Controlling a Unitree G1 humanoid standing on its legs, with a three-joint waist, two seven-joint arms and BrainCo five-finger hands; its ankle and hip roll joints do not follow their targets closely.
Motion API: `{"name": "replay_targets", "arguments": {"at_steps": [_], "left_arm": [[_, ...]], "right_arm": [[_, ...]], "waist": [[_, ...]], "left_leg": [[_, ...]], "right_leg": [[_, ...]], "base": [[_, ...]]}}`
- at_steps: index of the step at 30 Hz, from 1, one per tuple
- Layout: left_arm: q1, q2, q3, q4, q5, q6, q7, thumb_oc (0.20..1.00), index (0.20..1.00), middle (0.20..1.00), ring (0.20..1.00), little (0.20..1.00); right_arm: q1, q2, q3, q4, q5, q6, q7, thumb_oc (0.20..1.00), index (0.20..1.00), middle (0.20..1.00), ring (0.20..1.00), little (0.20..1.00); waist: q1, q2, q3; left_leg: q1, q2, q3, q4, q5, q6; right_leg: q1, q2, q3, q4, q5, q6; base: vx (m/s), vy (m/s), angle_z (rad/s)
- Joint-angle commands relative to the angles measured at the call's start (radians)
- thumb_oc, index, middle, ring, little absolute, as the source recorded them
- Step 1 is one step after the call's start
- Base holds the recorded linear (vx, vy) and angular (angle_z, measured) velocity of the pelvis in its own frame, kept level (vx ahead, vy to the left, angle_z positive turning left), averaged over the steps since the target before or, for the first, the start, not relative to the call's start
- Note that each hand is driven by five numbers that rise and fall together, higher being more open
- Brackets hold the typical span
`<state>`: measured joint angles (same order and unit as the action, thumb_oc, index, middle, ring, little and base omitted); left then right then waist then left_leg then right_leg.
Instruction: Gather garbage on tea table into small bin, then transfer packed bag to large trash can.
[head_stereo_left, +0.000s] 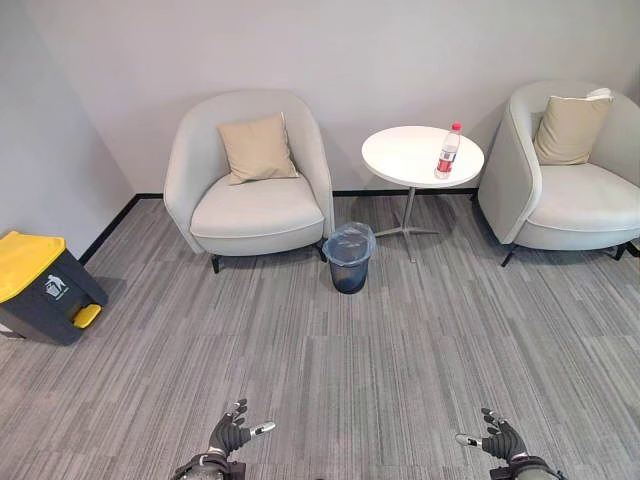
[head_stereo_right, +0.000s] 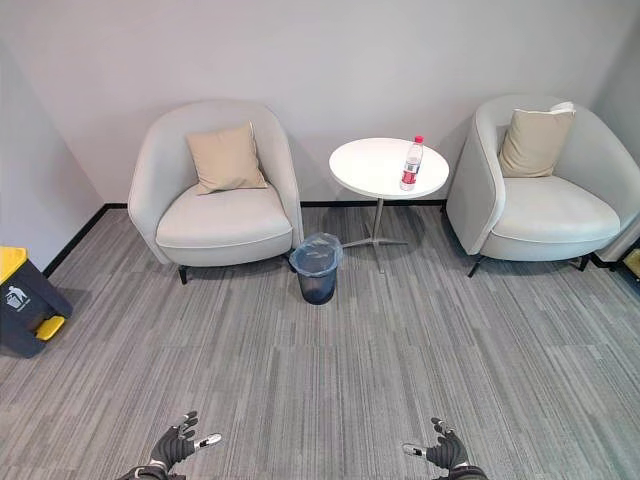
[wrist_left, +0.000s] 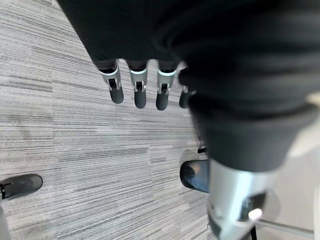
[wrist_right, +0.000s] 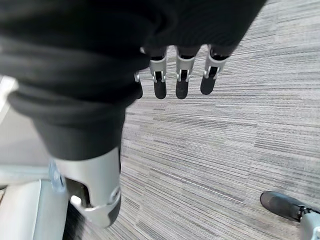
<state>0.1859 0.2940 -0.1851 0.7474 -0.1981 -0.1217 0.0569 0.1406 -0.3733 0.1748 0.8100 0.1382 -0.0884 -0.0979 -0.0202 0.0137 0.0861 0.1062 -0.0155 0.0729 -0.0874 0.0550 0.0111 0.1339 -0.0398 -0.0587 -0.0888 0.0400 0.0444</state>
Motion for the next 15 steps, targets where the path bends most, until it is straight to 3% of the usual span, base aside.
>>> {"name": "replay_targets", "arguments": {"at_steps": [1,15], "left_arm": [[-0.056,0.03,0.029,-0.016,-0.035,-0.031,0.001,1.0,1.0,1.0,1.0,1.0],[-0.082,0.04,0.028,-0.014,-0.054,-0.033,0.013,1.0,1.0,1.0,1.0,1.0]], "right_arm": [[-0.052,0.007,-0.022,0.001,0.036,-0.037,-0.007,1.0,1.0,1.0,1.0,1.0],[-0.101,0.007,-0.036,0.021,0.073,-0.029,-0.019,1.0,1.0,1.0,1.0,1.0]], "waist": [[0.001,-0.023,0.009],[0.012,-0.042,0.049]], "left_leg": [[0.049,0.029,-0.016,0.005,-0.118,-0.046],[-0.08,0.001,-0.01,0.172,-0.175,-0.018]], "right_leg": [[0.03,-0.053,-0.006,0.002,-0.088,0.087],[-0.047,-0.081,0.026,0.064,-0.084,0.097]], "base": [[0.0,0.0,0.0],[-0.02,0.037,-0.09]]}}
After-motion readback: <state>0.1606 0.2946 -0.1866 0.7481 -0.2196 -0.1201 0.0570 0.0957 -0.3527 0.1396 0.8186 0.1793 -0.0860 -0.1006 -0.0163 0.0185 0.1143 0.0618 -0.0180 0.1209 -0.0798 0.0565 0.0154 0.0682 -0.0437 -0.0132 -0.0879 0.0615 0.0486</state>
